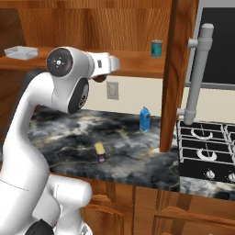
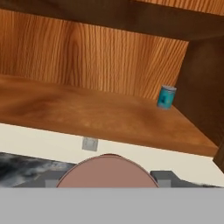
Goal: Pick the cans from the counter and place them in their designated side in the cabinet.
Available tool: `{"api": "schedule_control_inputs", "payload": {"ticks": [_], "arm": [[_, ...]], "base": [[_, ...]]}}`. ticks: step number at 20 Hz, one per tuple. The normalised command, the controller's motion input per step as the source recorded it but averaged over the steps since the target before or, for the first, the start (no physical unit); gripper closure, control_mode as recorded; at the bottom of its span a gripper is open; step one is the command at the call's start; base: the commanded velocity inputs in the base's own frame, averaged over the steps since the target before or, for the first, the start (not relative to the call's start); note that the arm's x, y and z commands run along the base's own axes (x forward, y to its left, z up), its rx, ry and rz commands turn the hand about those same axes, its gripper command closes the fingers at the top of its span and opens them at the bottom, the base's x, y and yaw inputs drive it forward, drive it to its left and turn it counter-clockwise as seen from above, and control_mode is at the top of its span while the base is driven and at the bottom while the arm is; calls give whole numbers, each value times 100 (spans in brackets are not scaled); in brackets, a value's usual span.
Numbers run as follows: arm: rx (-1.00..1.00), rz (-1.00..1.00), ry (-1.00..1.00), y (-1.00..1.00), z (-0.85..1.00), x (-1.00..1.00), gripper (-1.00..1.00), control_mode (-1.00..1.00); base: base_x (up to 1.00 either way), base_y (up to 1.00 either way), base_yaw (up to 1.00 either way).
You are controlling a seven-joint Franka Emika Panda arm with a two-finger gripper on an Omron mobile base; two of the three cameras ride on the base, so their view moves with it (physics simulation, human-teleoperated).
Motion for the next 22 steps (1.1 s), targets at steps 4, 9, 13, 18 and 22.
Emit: {"api": "schedule_control_inputs", "payload": {"ticks": [4,9,13,18,22], "arm": [[0,0,0,-9,0,40,100,-100],[0,0,0,-10,0,42,100,-100],[0,0,0,-15,0,38,100,-100],[0,0,1,-14,0,40,100,-100],[0,0,6,-12,0,40,100,-100]], "base": [[0,0,0],[0,0,0],[0,0,0],[0,0,0],[0,0,0]]}}
